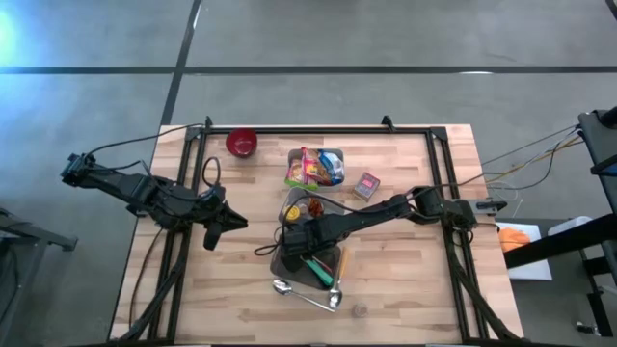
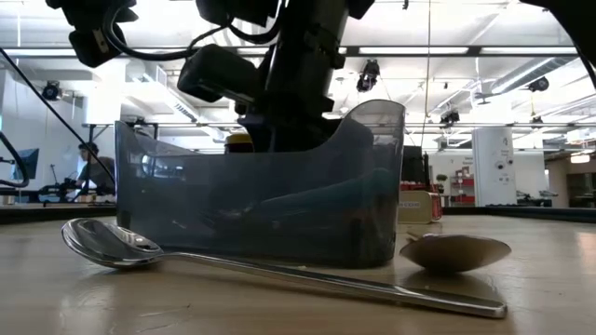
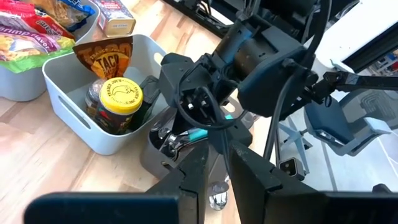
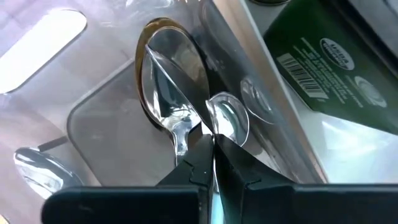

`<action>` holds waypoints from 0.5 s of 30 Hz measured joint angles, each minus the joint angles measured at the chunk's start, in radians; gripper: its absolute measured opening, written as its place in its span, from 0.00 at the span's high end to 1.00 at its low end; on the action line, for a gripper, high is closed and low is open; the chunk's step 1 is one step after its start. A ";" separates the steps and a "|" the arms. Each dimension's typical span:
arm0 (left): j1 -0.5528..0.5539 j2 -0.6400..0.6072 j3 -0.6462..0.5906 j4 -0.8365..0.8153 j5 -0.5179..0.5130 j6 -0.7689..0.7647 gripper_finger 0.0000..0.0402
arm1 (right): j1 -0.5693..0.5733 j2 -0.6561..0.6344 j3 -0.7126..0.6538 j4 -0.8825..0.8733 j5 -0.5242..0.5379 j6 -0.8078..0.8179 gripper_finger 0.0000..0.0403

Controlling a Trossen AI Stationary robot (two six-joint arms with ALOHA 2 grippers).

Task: Pick & Place Food Item
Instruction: Put the orange spoon into the black bin

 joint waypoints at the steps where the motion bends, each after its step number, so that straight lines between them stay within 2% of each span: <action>1: 0.000 0.000 0.000 -0.002 0.000 0.000 0.83 | 0.000 0.000 0.003 -0.002 0.001 -0.004 0.98; 15: 0.000 0.000 0.000 -0.006 0.000 -0.001 0.83 | 0.000 0.000 0.009 0.006 0.014 -0.059 0.98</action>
